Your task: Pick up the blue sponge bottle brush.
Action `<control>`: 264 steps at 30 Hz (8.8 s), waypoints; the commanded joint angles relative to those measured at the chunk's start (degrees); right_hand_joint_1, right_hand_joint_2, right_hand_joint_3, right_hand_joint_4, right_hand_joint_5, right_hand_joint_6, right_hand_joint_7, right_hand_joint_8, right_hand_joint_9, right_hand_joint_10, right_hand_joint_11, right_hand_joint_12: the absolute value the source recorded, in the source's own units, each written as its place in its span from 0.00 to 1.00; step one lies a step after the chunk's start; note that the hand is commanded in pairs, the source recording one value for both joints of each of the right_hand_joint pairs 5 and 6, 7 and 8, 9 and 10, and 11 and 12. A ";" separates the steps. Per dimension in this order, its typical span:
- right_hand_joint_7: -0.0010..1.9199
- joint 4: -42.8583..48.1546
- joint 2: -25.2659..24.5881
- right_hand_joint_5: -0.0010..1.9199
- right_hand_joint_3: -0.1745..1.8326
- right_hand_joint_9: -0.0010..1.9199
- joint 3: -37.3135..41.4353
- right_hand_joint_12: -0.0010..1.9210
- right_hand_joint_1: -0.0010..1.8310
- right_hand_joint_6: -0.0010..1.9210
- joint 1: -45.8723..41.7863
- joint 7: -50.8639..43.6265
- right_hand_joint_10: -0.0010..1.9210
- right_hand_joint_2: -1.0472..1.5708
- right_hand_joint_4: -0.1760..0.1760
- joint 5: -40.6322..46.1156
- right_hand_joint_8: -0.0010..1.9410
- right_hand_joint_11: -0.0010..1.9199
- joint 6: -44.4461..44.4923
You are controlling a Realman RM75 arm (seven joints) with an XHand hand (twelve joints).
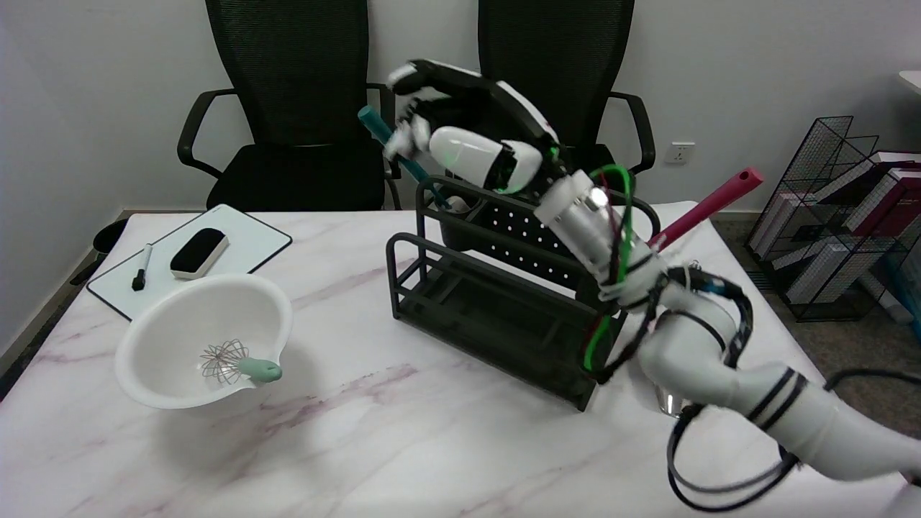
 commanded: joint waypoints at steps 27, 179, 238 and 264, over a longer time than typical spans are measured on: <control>0.20 -27.04 -3.60 0.06 0.71 0.22 -7.41 0.24 0.65 0.06 30.95 -2.10 0.22 0.25 0.50 -26.59 0.20 0.25 -18.41; 1.00 -32.60 -12.71 1.00 0.34 1.00 2.46 1.00 0.48 1.00 23.95 -7.33 1.00 1.00 0.50 -20.65 0.99 1.00 -19.84; 1.00 -46.80 -14.41 1.00 0.30 1.00 -1.40 1.00 0.52 1.00 33.91 -7.41 1.00 1.00 0.50 -9.84 0.99 1.00 -11.07; 1.00 -43.48 -13.45 1.00 0.30 1.00 -0.73 1.00 0.53 1.00 34.44 -7.07 1.00 1.00 0.50 -5.83 0.99 1.00 -8.42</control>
